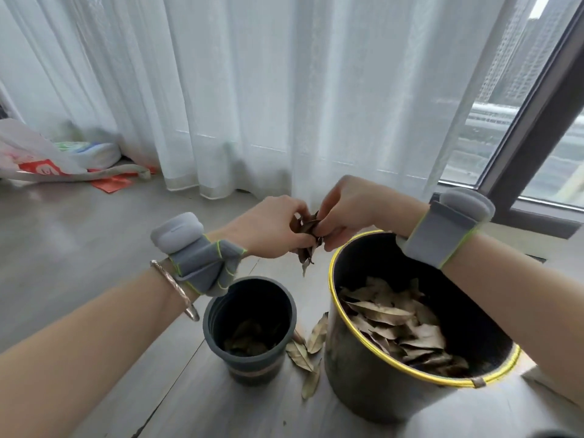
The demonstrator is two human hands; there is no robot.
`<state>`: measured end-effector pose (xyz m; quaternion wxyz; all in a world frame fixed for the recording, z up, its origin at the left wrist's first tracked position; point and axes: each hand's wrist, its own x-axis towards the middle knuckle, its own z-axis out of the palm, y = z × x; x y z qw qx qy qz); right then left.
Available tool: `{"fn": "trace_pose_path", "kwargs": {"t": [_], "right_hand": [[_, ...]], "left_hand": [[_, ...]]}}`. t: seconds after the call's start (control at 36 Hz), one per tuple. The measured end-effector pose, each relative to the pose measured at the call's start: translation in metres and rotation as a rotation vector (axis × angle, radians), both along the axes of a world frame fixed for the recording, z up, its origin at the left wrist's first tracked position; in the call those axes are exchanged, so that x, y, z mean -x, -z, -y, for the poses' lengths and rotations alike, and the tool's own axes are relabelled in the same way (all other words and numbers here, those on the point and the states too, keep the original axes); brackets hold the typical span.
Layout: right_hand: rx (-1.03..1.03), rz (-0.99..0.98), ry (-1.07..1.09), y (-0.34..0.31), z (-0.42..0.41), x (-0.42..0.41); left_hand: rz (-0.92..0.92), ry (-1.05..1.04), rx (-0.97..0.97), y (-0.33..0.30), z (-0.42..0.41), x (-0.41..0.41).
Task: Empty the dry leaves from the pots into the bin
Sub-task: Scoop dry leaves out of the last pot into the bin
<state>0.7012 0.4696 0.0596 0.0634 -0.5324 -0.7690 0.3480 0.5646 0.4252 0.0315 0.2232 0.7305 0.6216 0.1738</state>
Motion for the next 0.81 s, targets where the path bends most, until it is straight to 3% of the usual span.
{"fn": "trace_pose_path", "kwargs": {"t": [0.28, 0.58, 0.81], "right_hand": [[0.063, 0.003, 0.157, 0.010, -0.003, -0.077], [0.273, -0.014, 0.253, 0.094, -0.017, -0.129], [0.327, 0.061, 0.279, 0.114, -0.022, -0.134]], "left_hand": [[0.038, 0.117, -0.087, 0.019, -0.016, -0.070], [-0.229, 0.199, 0.081, 0.076, -0.042, -0.124], [-0.374, 0.251, 0.151, 0.090, -0.050, -0.135]]}}
